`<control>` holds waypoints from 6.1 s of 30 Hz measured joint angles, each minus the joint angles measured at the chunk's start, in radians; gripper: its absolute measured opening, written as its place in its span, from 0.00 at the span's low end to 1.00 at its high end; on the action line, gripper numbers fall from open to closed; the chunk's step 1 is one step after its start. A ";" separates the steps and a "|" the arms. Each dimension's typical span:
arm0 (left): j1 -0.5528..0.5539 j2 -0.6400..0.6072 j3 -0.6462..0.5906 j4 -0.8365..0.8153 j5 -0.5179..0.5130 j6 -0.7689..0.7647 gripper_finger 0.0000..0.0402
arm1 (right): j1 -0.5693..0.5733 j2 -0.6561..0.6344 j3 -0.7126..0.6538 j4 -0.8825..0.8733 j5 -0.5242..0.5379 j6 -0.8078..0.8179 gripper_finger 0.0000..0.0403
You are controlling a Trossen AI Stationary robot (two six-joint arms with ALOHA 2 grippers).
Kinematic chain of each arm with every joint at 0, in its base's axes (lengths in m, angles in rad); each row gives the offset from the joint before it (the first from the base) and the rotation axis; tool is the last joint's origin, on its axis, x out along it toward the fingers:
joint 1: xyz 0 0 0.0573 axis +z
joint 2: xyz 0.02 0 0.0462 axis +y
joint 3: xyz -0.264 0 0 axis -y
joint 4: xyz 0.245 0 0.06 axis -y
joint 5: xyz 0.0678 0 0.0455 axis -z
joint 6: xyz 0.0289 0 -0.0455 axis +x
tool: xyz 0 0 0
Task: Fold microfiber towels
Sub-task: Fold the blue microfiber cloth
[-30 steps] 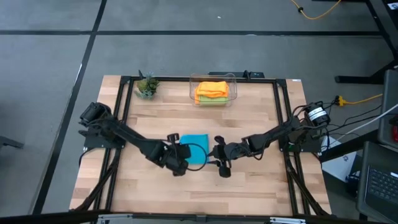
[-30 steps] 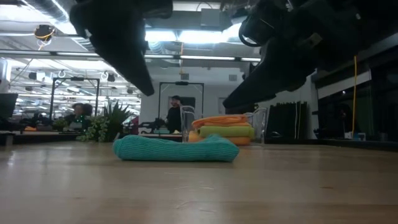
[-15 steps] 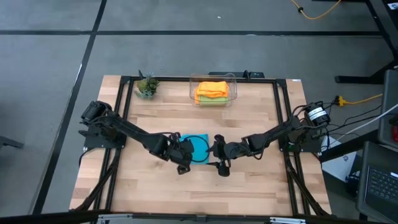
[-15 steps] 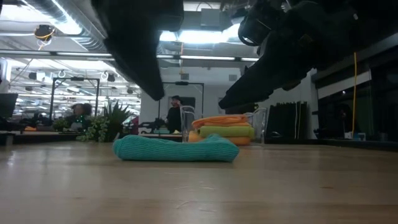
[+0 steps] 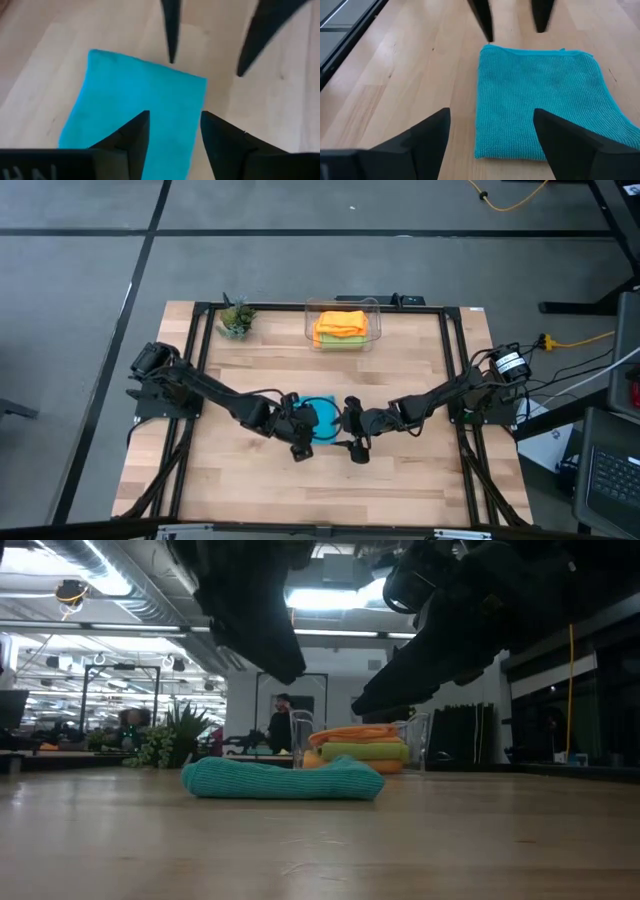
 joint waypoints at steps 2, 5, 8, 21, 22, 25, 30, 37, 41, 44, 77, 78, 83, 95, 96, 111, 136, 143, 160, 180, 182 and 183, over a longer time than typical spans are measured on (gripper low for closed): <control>0.002 0.000 0.000 -0.004 -0.001 0.002 0.45 | 0.000 0.000 0.000 0.000 0.000 0.000 0.72; 0.002 0.000 0.000 -0.039 0.041 -0.001 0.49 | 0.000 0.000 0.000 0.000 0.000 -0.001 0.72; -0.005 0.000 0.000 -0.100 0.069 -0.022 0.52 | 0.000 0.000 0.000 0.000 0.000 -0.001 0.72; -0.062 -0.002 -0.196 0.129 0.054 0.017 0.52 | 0.000 -0.001 0.001 0.006 0.000 -0.001 0.72; -0.066 -0.002 -0.206 0.138 0.053 0.031 0.52 | 0.000 -0.001 0.001 0.007 0.000 -0.001 0.72; -0.076 -0.002 -0.234 0.145 0.052 0.051 0.52 | 0.000 -0.001 0.001 0.008 0.000 0.007 0.72; -0.077 -0.001 -0.294 0.185 0.024 0.054 0.53 | 0.000 -0.001 0.002 0.009 -0.016 0.077 0.72; -0.077 -0.001 -0.330 0.277 0.016 0.061 0.53 | 0.006 0.091 0.002 0.048 -0.088 -0.030 0.71; -0.085 -0.001 -0.330 0.283 0.014 0.061 0.53 | 0.005 0.142 0.026 0.061 -0.088 -0.102 0.70; -0.093 -0.001 -0.330 0.289 0.015 0.061 0.53 | 0.005 0.179 0.048 0.061 -0.087 -0.100 0.69; -0.113 0.056 -0.232 0.270 0.034 0.092 0.53 | 0.005 0.243 0.083 0.027 -0.087 -0.047 0.69; -0.118 0.042 -0.228 0.274 0.018 0.105 0.54 | 0.005 0.243 0.083 0.027 -0.087 -0.047 0.69; -0.128 0.026 -0.227 0.254 -0.019 0.133 0.54 | 0.005 0.243 0.083 0.024 -0.087 -0.046 0.69; -0.117 0.104 -0.226 0.196 0.018 0.106 0.54 | 0.005 0.244 0.082 0.026 -0.087 -0.046 0.69; -0.116 0.109 -0.225 0.195 0.017 0.102 0.54 | 0.005 0.244 0.082 0.026 -0.087 -0.045 0.69; -0.119 0.154 -0.221 0.185 0.002 0.076 0.42 | 0.004 0.244 0.081 0.018 -0.084 -0.018 0.59; -0.164 0.127 -0.187 0.186 0.034 0.012 0.00 | 0.013 0.226 0.079 0.004 -0.171 0.164 0.02; -0.166 0.095 -0.150 0.183 0.099 0.010 0.00 | 0.023 0.176 0.077 -0.016 -0.179 0.255 0.01; -0.200 0.092 0.016 0.047 0.136 0.004 0.00 | 0.061 0.151 0.263 -0.305 -0.212 0.282 0.02; -0.228 0.089 0.121 -0.275 -0.028 -0.077 0.00 | 0.040 0.150 0.475 -0.604 0.103 0.076 0.02; -0.225 0.089 0.120 -0.275 -0.029 -0.080 0.00 | 0.032 0.150 0.475 -0.607 0.104 0.077 0.01; -0.225 0.089 0.120 -0.275 -0.029 -0.082 0.00 | 0.031 0.150 0.475 -0.606 0.104 0.077 0.01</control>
